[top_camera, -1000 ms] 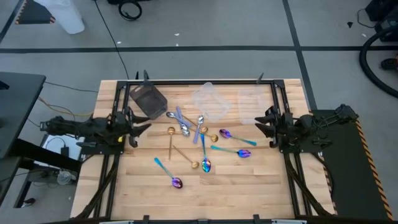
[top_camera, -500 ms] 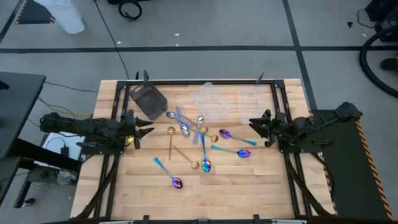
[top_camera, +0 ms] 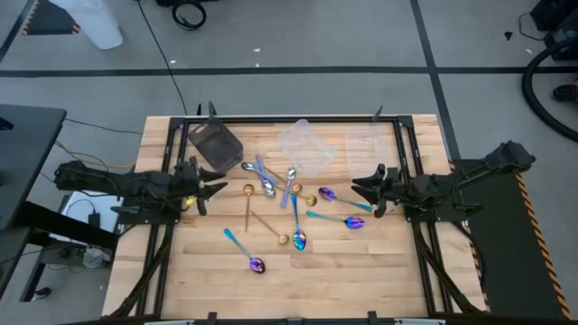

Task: Sort silverware by color (type)
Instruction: Put the blue spoon into the left transparent bin

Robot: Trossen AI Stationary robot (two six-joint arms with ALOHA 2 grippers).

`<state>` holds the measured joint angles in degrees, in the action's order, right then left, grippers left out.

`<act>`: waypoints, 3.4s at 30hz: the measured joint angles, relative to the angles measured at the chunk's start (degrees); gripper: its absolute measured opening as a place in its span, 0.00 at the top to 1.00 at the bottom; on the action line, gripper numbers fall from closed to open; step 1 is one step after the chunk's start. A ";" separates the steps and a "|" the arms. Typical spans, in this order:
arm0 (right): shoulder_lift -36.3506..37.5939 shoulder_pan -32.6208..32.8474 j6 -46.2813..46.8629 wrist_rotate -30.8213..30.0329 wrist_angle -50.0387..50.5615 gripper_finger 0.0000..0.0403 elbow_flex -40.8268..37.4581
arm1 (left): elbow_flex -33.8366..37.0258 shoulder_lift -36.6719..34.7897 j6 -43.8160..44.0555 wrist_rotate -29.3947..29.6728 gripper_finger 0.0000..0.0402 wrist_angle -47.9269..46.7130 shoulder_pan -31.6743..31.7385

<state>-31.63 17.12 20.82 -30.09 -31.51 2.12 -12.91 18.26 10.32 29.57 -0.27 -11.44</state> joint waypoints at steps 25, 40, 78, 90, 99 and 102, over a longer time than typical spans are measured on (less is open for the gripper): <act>-31.07 -0.41 5.79 -4.21 54.56 0.67 46.02 | -21.58 11.50 -6.67 -3.30 0.65 -5.62 3.02; -47.85 -3.87 9.62 5.94 64.56 0.67 57.21 | -22.14 11.74 -10.32 -3.28 0.65 -5.92 3.02; -78.03 -6.27 6.07 22.29 81.08 0.67 67.28 | -22.05 15.11 -11.03 -1.09 0.65 -7.17 3.04; -77.63 -7.43 9.35 28.25 79.94 0.67 65.37 | -22.05 15.11 -11.06 -1.08 0.65 -7.13 3.04; -77.60 -8.70 9.84 31.42 79.30 0.71 64.20 | -22.05 15.11 -11.15 -1.09 0.65 -7.12 3.03; -77.64 -9.00 9.75 32.05 79.20 0.76 64.18 | -22.05 15.11 -11.19 -1.09 0.65 -7.11 3.04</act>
<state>-109.27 8.12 30.57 1.97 47.69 66.30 -34.96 33.36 -0.86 28.49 -7.38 -8.40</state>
